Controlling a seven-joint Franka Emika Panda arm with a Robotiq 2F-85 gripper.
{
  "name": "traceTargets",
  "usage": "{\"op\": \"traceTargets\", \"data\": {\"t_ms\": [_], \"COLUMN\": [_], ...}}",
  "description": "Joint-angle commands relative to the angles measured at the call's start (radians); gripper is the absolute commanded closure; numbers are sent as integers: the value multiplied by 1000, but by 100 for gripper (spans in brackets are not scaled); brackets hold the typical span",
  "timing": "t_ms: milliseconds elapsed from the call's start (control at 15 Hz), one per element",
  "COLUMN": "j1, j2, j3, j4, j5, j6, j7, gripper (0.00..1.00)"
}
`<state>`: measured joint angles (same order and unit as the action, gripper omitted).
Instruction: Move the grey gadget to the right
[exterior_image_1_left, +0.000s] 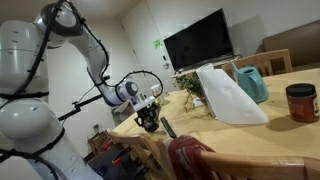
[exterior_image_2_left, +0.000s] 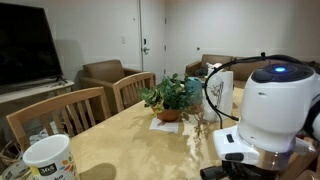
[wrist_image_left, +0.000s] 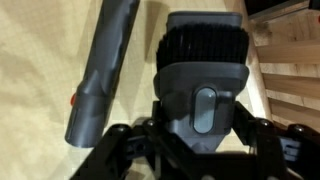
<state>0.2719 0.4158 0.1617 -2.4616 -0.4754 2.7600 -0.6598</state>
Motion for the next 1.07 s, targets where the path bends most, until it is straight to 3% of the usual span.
{"op": "traceTargets", "data": {"t_ms": [0, 1000], "j1": [-6, -11], "j2": [-53, -47], "j3": [8, 39], "j4": [-48, -16], "j5": [-26, -11], "j6": [-12, -45], "j7": [42, 15], "gripper": [57, 57]}}
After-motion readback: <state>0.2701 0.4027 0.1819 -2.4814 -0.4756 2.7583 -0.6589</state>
